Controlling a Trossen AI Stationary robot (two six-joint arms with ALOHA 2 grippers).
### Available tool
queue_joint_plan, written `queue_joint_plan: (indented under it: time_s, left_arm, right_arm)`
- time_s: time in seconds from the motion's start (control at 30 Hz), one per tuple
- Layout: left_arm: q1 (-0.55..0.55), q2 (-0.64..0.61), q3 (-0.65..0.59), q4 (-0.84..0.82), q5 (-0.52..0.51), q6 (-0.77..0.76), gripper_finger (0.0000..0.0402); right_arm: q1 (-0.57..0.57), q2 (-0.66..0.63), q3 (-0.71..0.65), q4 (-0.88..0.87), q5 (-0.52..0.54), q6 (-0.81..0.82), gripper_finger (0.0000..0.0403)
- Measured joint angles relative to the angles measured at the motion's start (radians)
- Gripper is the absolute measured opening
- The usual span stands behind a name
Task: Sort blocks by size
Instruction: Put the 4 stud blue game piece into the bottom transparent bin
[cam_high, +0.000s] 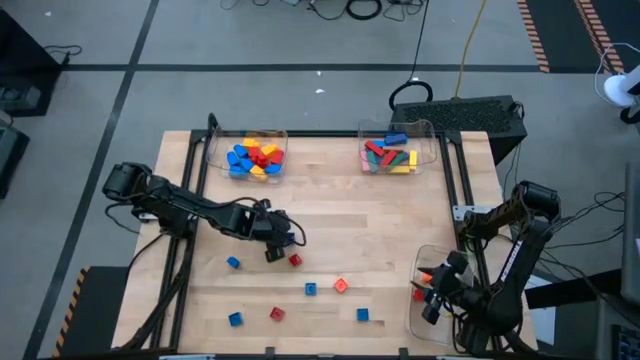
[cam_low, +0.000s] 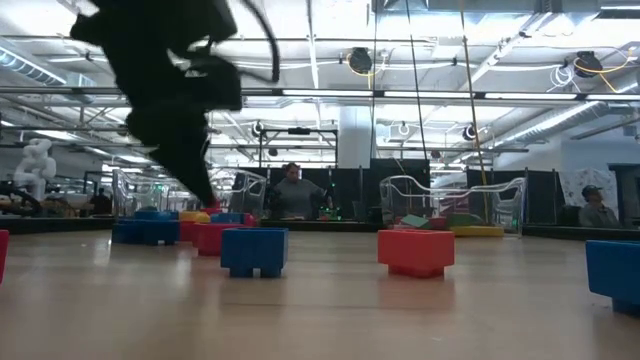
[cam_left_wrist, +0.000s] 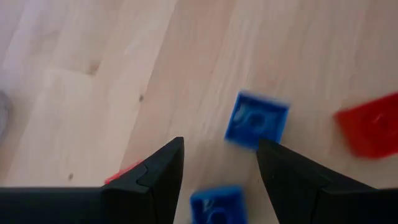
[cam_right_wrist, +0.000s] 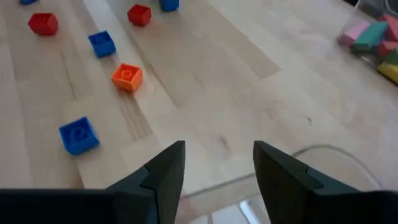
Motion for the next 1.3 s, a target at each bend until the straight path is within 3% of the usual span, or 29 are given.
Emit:
queue_joint_plan:
  time_s: [0.6,0.83,1.13,1.3]
  left_arm:
    - [0.0,0.009,-0.088,0.194,0.099,0.297,0.0203]
    - [0.002,0.009,-0.087,0.258,0.103,0.218,0.0206]
    - [0.006,0.065,-0.087,0.292,0.087,0.141,0.0282]
    - [0.006,0.137,-0.085,0.323,0.092,0.114,0.0292]
  right_arm:
    - [-0.037,0.0,0.003,0.054,-0.003,-0.041,0.0173]
    - [-0.04,0.0,0.003,0.065,-0.004,-0.041,0.0173]
    - [-0.042,0.0,0.003,0.076,-0.004,-0.041,0.0173]
    - [-0.046,0.0,0.003,0.085,-0.005,-0.041,0.0173]
